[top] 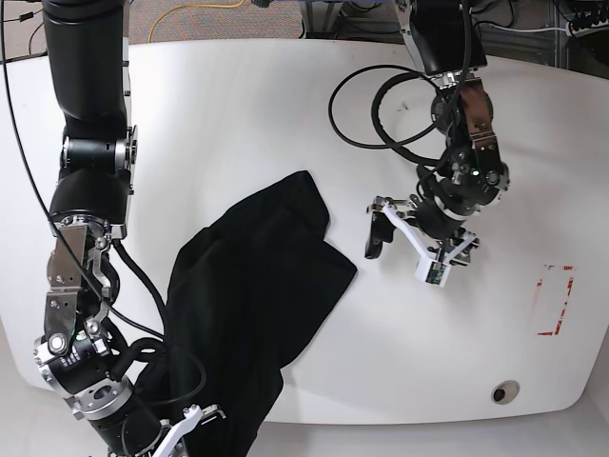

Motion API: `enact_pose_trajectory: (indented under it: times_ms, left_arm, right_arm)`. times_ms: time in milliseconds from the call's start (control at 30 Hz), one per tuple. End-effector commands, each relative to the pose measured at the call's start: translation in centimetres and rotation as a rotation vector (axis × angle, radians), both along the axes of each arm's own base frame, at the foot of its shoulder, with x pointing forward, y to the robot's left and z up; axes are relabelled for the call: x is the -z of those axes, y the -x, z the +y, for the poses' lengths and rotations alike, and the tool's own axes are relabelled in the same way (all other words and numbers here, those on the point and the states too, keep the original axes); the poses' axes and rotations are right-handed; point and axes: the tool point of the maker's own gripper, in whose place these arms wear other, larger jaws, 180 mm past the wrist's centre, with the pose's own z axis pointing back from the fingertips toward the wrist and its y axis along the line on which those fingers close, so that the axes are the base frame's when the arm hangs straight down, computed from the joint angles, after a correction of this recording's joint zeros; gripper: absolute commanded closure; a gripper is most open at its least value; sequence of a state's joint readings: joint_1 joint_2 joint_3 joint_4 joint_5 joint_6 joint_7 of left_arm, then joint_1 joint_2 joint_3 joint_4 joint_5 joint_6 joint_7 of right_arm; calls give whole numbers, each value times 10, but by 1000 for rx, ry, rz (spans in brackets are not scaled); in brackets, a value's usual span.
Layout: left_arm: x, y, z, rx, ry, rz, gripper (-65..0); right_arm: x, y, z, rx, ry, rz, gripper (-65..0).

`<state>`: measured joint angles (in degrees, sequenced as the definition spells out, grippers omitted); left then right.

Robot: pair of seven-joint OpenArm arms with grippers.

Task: Layout the t-shirt on the table in an organized manner, then fold the t-shirt properly
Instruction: 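Pull the held shirt edge with the left gripper away from the right gripper, then regrasp the shirt with the left gripper at another edge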

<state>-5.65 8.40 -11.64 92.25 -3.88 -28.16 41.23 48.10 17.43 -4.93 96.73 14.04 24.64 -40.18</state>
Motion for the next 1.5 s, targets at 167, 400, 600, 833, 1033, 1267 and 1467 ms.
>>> enact_pose_trajectory:
  times_ms: [167, 400, 600, 833, 1033, 1267, 1467]
  left_arm:
    - [18, -33, -29, -21, 119, -42, -518]
    - [48, -53, -38, -53, 176, 4, -518]
    - [59, -62, -59, -9, 189, 23, -518]
    - [67, -66, -72, 21, 190, 49, -518]
    - [69, -64, -81, 49, 182, 59, -492]
    - [82, -58, -84, 54, 180, 99, -83]
    - [92, -61, -84, 52, 183, 145, 0]
  right_arm:
    - [-29, 6, 0, -14, -22, -82, 0]
    - [-25, 8, 2, -19, -20, -80, 0]
    - [-15, 8, 2, -20, -21, -62, 0]
    - [-13, 8, 2, -21, -21, -58, 0]
    - [-13, 8, 2, -21, -21, -58, 0]
    - [-13, 8, 2, -21, -21, -58, 0]
    - [-13, 8, 2, -21, -21, -58, 0]
